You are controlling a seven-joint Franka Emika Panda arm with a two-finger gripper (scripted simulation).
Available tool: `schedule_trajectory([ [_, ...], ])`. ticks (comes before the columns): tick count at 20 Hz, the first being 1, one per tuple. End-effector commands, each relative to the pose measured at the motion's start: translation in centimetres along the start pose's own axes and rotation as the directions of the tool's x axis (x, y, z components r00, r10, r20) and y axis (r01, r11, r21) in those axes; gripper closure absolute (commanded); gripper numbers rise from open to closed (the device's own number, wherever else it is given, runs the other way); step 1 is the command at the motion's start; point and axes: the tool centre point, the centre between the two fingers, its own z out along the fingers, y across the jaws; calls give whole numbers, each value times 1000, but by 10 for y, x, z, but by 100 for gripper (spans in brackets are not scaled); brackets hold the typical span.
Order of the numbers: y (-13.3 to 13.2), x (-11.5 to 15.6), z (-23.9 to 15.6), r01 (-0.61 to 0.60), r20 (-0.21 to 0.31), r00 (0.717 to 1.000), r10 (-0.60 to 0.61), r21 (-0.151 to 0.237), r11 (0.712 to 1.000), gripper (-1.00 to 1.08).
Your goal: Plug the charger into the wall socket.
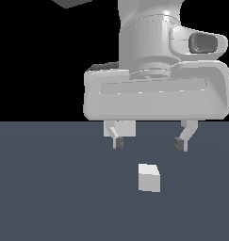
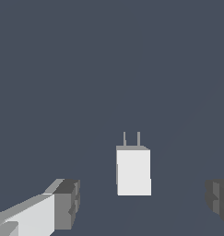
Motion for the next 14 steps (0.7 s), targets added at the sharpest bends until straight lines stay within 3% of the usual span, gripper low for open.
schedule_trajectory([
  [1, 1, -1, 1, -2, -2, 1000, 2, 0, 1000, -92],
  [14, 1, -4, 36, -2, -1, 1000, 2, 1, 1000, -92],
])
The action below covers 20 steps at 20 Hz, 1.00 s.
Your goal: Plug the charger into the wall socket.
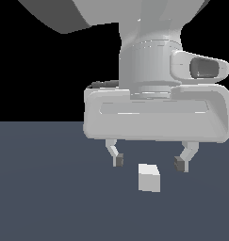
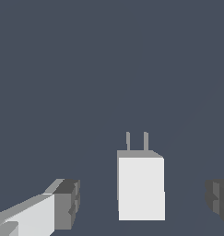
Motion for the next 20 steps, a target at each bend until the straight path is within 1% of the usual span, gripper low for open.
schedule_trajectory([
  [1, 0, -1, 11, 0, 0, 1000, 0, 0, 1000, -92],
  [8, 0, -1, 23, -1, 0, 1000, 1, 1, 1000, -92],
  [9, 0, -1, 23, -1, 0, 1000, 1, 1, 1000, 108],
  [20, 0, -1, 22, 0, 0, 1000, 0, 1, 1000, 108],
])
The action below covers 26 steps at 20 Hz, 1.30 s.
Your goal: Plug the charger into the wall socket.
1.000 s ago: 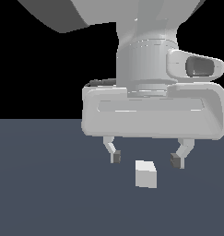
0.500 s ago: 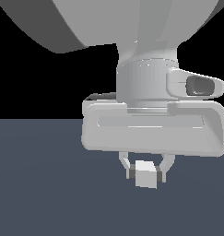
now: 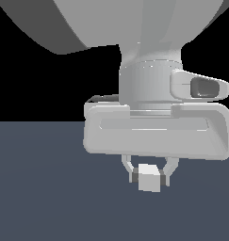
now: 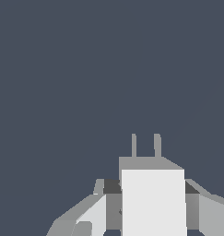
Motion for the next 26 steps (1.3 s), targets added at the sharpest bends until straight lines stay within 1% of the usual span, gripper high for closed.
schedule_trajectory([
  [1, 0, 1, -1, 2, 0, 1000, -2, 0, 1000, 108],
  [5, -2, 8, -5, 18, 0, 1000, -18, 1, 1000, 108],
  [9, -6, 21, -15, 50, 0, 999, -50, 2, 999, 108],
  [14, -15, 47, -33, 112, -1, 994, -112, 5, 994, 108],
  [20, -31, 84, -58, 202, -2, 979, -202, 11, 979, 108],
  [26, -44, 108, -74, 260, -3, 966, -260, 16, 966, 108],
])
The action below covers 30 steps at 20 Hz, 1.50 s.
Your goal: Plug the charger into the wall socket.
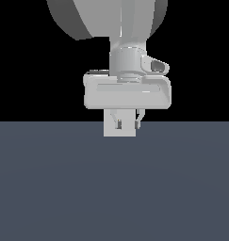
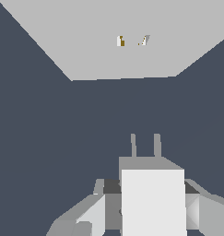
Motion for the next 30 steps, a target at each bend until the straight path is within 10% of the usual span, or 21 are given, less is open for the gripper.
schedule_trajectory([
  [1, -3, 8, -5, 20, 1, 1000, -20, 2, 1000, 108],
  [30, -8, 60, -6, 40, 1, 999, -40, 4, 999, 108],
])
